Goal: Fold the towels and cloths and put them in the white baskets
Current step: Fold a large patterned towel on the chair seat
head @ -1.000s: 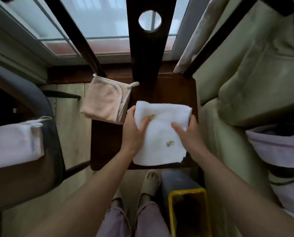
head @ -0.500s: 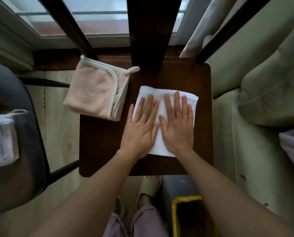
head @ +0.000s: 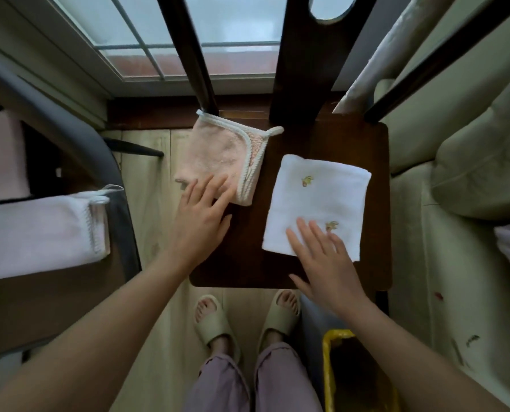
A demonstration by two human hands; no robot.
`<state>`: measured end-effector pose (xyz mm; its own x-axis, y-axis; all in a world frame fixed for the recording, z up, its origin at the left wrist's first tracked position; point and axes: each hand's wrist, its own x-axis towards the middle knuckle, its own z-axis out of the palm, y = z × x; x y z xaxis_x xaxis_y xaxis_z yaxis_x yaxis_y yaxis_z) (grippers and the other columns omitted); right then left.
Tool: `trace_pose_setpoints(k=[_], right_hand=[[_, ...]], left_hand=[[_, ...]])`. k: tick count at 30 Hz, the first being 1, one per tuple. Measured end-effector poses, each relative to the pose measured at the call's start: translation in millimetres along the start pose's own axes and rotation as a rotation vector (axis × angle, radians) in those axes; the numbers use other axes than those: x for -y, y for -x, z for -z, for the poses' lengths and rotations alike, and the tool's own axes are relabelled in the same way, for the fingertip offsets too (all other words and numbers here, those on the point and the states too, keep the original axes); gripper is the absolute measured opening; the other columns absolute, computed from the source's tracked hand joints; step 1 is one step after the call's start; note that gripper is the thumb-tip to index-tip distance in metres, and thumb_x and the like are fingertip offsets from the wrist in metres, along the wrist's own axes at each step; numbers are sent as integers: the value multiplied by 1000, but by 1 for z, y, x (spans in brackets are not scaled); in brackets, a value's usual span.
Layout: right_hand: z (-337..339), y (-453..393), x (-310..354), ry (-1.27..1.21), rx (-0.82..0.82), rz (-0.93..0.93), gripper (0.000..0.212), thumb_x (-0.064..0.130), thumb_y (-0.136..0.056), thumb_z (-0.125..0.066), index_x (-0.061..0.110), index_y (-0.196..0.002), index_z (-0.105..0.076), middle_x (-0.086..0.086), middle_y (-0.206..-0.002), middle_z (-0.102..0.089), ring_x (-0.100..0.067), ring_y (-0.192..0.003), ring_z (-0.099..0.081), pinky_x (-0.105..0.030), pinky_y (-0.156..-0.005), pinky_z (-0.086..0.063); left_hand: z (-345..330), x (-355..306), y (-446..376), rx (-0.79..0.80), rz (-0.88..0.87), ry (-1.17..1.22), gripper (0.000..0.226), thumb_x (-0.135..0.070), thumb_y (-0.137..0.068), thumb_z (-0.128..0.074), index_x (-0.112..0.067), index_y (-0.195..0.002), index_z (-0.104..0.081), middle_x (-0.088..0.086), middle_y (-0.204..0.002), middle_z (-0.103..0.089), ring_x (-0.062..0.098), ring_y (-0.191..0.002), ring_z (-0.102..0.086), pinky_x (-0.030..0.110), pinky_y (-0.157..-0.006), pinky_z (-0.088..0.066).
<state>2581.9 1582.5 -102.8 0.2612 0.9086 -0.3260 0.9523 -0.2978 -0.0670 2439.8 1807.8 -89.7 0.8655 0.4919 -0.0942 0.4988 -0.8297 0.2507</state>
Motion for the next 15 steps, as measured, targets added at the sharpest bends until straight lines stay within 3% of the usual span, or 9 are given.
trace_pose_setpoints(k=[3,5,7,10,15], right_hand=[[-1,-16,11,20,-24,-72,92,42,-76,-74,13,-151,-28,-18,-155,-30,-36,-142,-30,-54,-110,-33],[-2,-30,14,11,-62,-128,90,37,-78,-73,13,-151,-27,-18,-154,-30,-37,-141,-30,-56,-110,-32],[-2,-45,15,13,-109,-185,84,34,-80,-69,13,-151,-28,-18,-152,-33,-36,-139,-33,-55,-107,-34],[-4,-64,14,34,-198,-252,74,25,-82,-67,11,-147,-34,-18,-144,-43,-35,-131,-43,-52,-100,-41],[-14,-77,20,204,-343,-311,49,9,-89,-53,10,-138,-47,-15,-126,-59,-31,-108,-59,-46,-89,-47]], left_hand=[[-3,18,-17,137,-62,-120,73,-36,-91,-58,-16,-152,-24,9,-160,-17,30,-149,-4,43,-119,4],[-11,23,-27,196,-72,-174,84,-46,-91,-55,-18,-155,-7,7,-162,-4,28,-149,7,44,-119,9],[-20,26,-35,192,-74,-166,88,-50,-90,-55,-18,-155,-7,6,-162,-7,30,-149,1,43,-119,4],[-31,30,-44,123,-70,-127,77,-47,-91,-54,-14,-153,-22,11,-157,-26,35,-144,-22,46,-117,-15],[-42,37,-45,70,-188,-261,62,-9,-89,-59,-2,-145,-35,23,-142,-43,46,-124,-46,55,-98,-42]])
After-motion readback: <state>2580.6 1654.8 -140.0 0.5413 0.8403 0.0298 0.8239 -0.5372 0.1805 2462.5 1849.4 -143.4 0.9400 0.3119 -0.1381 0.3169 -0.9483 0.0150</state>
